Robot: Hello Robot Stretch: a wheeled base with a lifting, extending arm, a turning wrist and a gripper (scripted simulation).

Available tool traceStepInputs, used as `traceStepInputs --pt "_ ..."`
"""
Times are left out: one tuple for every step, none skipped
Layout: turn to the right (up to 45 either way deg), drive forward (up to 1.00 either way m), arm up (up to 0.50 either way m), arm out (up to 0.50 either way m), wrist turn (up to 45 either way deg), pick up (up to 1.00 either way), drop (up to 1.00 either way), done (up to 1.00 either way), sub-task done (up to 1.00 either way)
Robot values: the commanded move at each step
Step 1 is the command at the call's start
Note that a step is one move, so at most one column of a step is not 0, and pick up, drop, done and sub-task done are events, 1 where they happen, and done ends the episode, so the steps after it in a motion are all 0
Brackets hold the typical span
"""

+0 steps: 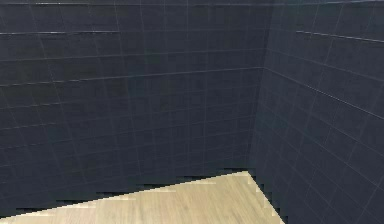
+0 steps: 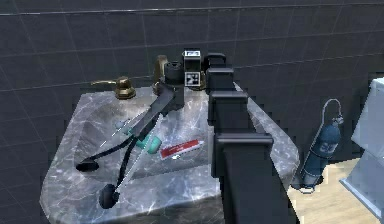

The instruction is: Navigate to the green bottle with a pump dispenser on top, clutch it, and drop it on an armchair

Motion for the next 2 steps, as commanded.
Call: traceStepInputs --pt "0.0 0.00 0.00 0.00 45.0 0.00 0.00 0.00 0.00" --pt "0.0 0.00 0.00 0.00 45.0 0.00 0.00 0.00 0.00"
